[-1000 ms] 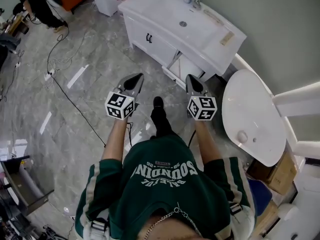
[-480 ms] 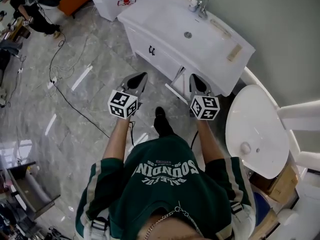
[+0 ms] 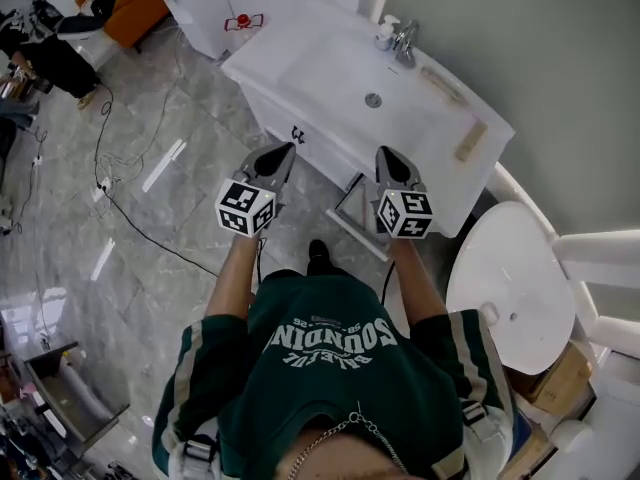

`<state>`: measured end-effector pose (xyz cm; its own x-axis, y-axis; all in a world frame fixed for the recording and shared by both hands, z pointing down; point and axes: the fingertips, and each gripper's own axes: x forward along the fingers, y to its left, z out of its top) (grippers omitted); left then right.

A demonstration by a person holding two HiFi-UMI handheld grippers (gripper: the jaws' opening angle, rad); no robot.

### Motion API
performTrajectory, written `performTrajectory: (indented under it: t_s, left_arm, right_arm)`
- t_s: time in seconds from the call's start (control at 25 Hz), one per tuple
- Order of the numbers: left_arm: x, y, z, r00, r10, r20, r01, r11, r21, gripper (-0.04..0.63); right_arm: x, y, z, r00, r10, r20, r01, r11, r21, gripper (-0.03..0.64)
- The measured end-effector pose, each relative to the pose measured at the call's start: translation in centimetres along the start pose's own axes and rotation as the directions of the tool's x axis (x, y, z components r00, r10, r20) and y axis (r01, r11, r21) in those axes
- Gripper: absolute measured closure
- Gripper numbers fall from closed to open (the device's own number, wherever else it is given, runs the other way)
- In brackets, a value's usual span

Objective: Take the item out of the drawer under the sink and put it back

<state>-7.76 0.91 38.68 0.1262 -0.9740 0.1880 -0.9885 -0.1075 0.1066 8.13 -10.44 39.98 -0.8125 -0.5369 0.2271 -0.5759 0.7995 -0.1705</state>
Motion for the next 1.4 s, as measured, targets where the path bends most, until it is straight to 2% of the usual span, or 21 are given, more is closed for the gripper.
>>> performTrajectory:
  t_s: [0.28, 0.48, 0.68, 0.76, 1.12, 1.4]
  left_arm:
    - [5.2, 2.6, 0.2, 0.997, -0.070, -0.021, 0.069, 0.997, -0.017, 0.546]
    - [9.4, 3.5, 0.2, 0.980, -0.193, -0.045, 0.193, 0.981, -0.007, 0.545]
    - [13.2, 3.2, -0.5, 0.927, -0.361, -0.100, 0.363, 0.932, 0.002, 0.546]
    - [14.4, 3.6, -0.6, 0.908, -0.405, -0.111, 0.408, 0.913, 0.004, 0.545]
    - [17.4, 3.0, -1.5, 0.834, -0.532, -0.146, 0.535, 0.845, -0.020, 0.546]
    - [17.8, 0.1, -4.1, 0.765, -0.613, -0.198, 0.616, 0.786, -0.057, 0.545]
  right_arm:
    - [3.8, -2.2, 0.8, 0.998, -0.057, -0.009, 0.058, 0.998, 0.017, 0.614]
    - [5.4, -3.6, 0.8, 0.989, -0.150, -0.003, 0.150, 0.988, 0.035, 0.614]
    - [5.8, -5.1, 0.6, 0.961, -0.278, -0.008, 0.278, 0.959, 0.048, 0.614]
    - [5.9, -5.5, 0.5, 0.946, -0.324, -0.009, 0.324, 0.944, 0.059, 0.614]
    - [5.2, -6.2, -0.4, 0.895, -0.445, -0.025, 0.446, 0.890, 0.094, 0.614]
    - [3.0, -6.5, -3.2, 0.860, -0.504, -0.076, 0.510, 0.851, 0.126, 0.614]
